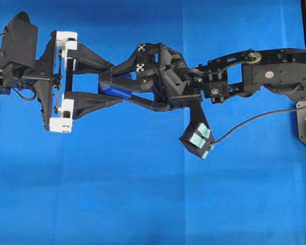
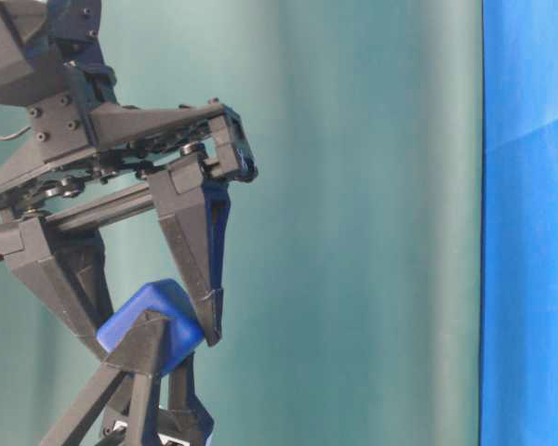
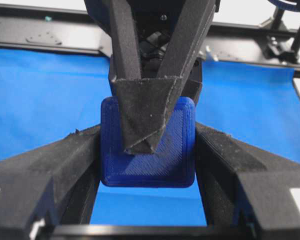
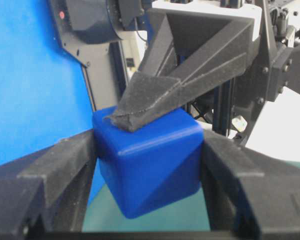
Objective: Handover the blue block to the right arm after grasping it with the left arm, then place it in the designated position.
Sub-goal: 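Reach the open right gripper left to the cube held by left, then close the right gripper on the cube, open left, pull right back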
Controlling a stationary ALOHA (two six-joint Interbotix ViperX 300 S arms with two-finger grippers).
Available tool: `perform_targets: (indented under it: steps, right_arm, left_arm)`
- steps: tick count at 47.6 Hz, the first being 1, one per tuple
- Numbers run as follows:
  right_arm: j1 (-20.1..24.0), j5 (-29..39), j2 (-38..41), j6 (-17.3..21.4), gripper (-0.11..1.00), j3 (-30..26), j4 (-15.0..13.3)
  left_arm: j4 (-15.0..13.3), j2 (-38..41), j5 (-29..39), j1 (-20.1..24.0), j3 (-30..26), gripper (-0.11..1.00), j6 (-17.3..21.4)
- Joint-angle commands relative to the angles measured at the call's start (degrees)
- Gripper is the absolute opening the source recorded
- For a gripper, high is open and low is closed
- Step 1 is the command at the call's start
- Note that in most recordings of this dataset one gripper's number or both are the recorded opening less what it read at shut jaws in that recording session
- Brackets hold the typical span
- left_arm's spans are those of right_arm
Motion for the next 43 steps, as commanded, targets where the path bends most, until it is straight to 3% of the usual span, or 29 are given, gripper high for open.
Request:
perform_targets:
  steps: [1,13,20,23,32,43]
  right_arm:
    - [-0.18,-0.26,-0.70,1.58,0.45,-1.85,0.35]
    - [-0.09,-0.09,-0.70,2.29,0.45,-1.76,0.35]
    - [0.18,0.00,-0.70,2.29,0.45,-1.76,0.44]
    - [0.18,0.00,-0.79,2.37,0.45,-1.76,0.44]
    - [0.35,0.09,-1.41,2.46,0.45,-0.79,0.44]
    - [0.35,1.41,-6.24,2.46,0.45,4.22,0.70]
  left_arm:
    - [0.18,-0.35,-0.44,-0.26,-1.05,0.49,0.26]
    - [0.18,-0.18,-0.44,-0.35,-1.14,0.51,0.09]
    - [0.09,-0.26,-0.70,-0.35,-1.14,0.87,0.09]
    - [0.18,-0.26,-1.23,-0.35,-1.14,0.93,0.09]
    - [0.18,-0.70,-1.85,-0.35,-0.79,0.93,0.09]
    - [0.18,-1.58,-1.85,-0.35,-0.18,0.93,0.18]
